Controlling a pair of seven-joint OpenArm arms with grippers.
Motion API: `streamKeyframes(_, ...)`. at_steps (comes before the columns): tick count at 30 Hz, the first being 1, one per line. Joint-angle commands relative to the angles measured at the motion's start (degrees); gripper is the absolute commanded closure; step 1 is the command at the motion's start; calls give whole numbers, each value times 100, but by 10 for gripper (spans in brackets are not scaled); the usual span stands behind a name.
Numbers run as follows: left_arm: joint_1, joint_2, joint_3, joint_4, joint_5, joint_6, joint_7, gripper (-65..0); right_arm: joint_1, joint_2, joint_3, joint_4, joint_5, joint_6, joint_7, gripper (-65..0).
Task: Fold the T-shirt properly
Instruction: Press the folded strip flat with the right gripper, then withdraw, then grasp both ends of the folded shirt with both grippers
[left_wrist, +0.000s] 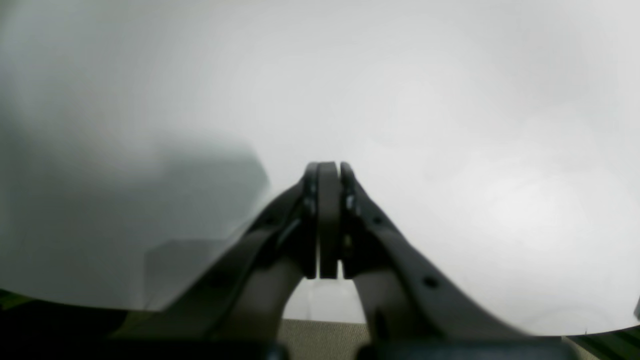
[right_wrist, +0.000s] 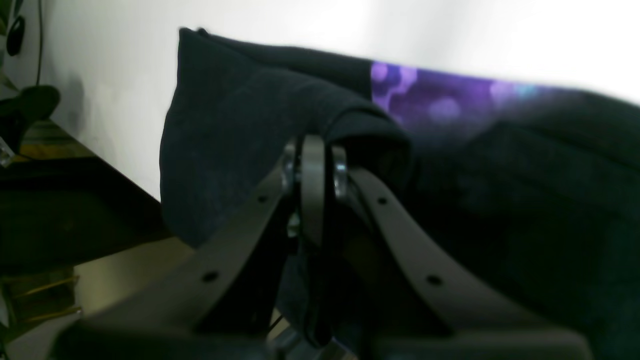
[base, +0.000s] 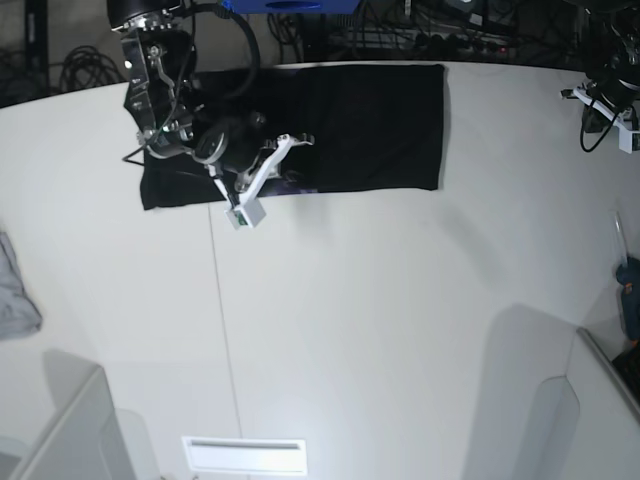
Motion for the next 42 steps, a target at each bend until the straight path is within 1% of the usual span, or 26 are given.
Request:
streamKeyframes(1,13,-109,-52,72,-85,-47,-107,0,101,14,18,5,63,-63,87,0)
streamKeyframes(2,13,-109,-52,72,-85,-47,-107,0,118,14,9,-66,63,-160,87,0)
streamKeyframes(3,13,-109,-52,72,-85,-47,-107,0,118,5,27,-127,63,-186,96,0)
streamKeyframes(10,13,-109,-52,64,-85,-47,-107,0,101,14,36,-400,63,-203,78,0)
streamKeyframes(11,13,-109,-52,64,-85,-47,-107,0,83,14,36,-347,63,-203,78,-30)
streamKeyframes(12,4,-109,-52,64,-85,-47,-107,0,57,14,36,-215,63,-203,87,-99)
streamKeyframes(14,4,-109,-52,64,-85,-47,-107,0,-57,14,36,101,63,-203,104,-203)
streamKeyframes(16,4,-109,-52,64,-85,-47,-107,0,-207,23,203,550,37,-203,219,-276)
streamKeyframes(17,4,-109,-52,64,-85,-47,-107,0,-348,23,361,769,28,-203,315,-300)
streamKeyframes(20,31,-109,-52,64,-85,-47,-107,0,-646,23,1047,1016,63,-203,456,-306)
streamKeyframes(25,39,-100,-43,64,-85,-47,-107,0,-866,49,2234,972,63,-186,157,-317)
streamKeyframes(26,39,-100,-43,72,-85,-47,-107,0,-884,49,2462,972,63,-177,104,-332)
streamKeyframes(29,22,-100,97,72,-85,-47,-107,0,-910,58,3165,945,46,-168,-230,-431)
streamKeyframes(30,22,-100,176,72,-85,-47,-116,0,-910,58,3341,945,46,-168,-344,-452)
streamKeyframes(32,22,-100,335,72,-85,-47,-116,0,-875,76,3631,945,28,-160,-564,-461)
streamKeyframes(34,22,-100,475,72,-85,-47,-116,0,-875,243,3746,936,28,-160,-696,-464)
streamKeyframes(39,13,-12,686,72,-85,-47,-134,0,-866,647,3719,488,28,-160,-713,-468)
streamKeyframes(42,-5,23,686,72,-85,-47,-134,0,-796,708,3711,101,28,-133,-660,-468)
